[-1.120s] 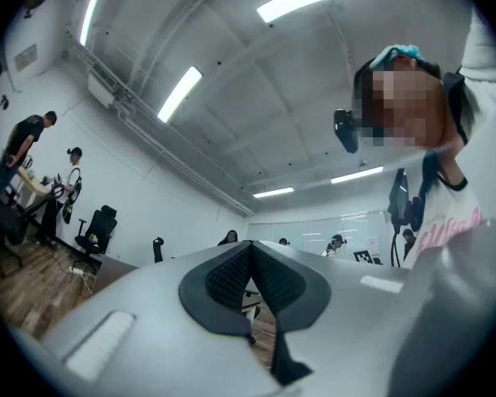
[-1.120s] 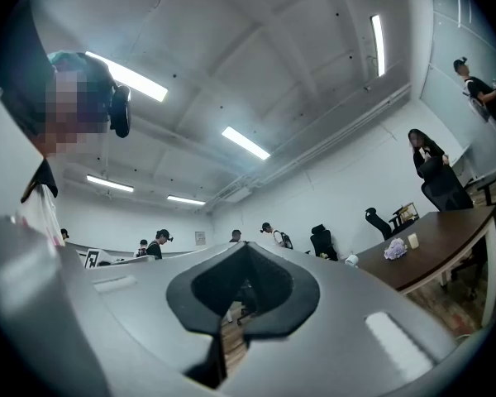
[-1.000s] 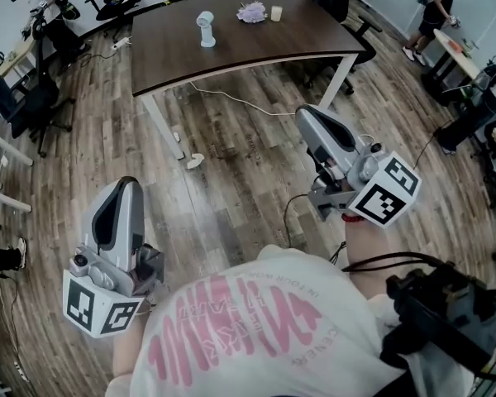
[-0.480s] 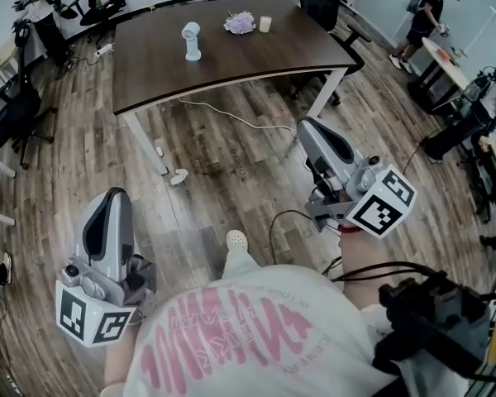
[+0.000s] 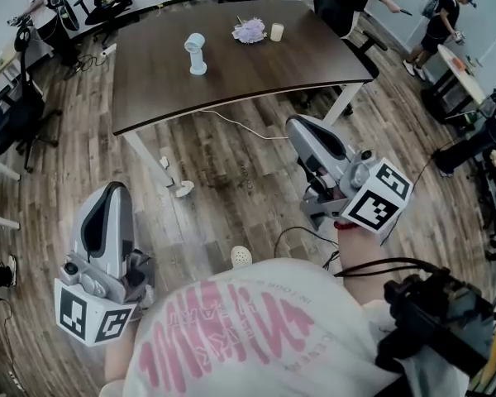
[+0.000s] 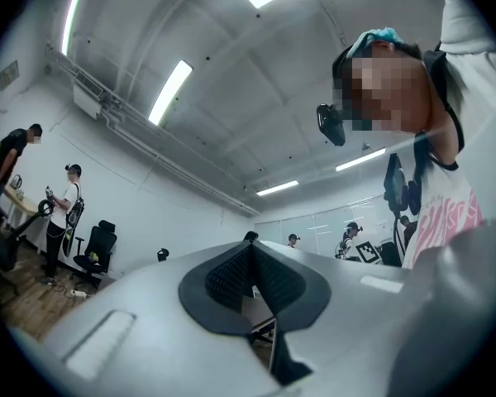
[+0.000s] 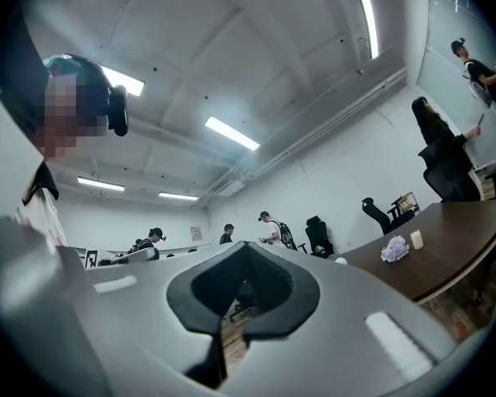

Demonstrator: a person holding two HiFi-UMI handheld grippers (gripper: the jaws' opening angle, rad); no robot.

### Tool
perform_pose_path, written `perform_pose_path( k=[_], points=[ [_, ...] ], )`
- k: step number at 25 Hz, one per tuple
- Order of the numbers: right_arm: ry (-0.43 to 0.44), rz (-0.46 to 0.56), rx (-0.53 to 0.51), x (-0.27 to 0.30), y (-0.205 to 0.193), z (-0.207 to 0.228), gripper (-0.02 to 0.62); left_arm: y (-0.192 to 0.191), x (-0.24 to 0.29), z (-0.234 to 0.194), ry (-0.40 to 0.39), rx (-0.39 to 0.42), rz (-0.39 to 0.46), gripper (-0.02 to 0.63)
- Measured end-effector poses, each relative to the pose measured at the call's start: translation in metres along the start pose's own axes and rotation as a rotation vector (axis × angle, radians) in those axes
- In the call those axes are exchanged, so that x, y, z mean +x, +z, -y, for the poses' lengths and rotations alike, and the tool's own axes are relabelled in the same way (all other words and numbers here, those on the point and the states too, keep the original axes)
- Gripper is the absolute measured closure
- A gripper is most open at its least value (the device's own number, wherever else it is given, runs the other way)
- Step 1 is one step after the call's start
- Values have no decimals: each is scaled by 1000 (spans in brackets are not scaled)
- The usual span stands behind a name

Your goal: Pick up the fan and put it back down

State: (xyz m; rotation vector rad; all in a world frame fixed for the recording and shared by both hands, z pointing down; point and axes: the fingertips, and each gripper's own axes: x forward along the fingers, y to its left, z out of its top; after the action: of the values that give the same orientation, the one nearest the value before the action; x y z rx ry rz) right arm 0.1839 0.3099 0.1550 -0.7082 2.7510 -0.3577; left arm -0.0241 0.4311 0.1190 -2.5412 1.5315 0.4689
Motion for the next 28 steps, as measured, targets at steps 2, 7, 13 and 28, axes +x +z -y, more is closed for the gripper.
perform_pose_path(
  k=[2, 7, 13, 28],
  points=[
    [0, 5, 6, 6, 6, 19, 589, -4, 17, -6, 4, 3, 3, 592],
    [21, 15, 25, 21, 14, 61, 589, -17, 54, -15, 19, 24, 2, 592],
    [41, 17, 35, 36, 13, 103, 589, -32, 83, -28, 41, 28, 12, 592],
    [-66, 40, 42, 4, 24, 165, 589, -59, 148, -22, -28, -16, 8, 592]
  ],
)
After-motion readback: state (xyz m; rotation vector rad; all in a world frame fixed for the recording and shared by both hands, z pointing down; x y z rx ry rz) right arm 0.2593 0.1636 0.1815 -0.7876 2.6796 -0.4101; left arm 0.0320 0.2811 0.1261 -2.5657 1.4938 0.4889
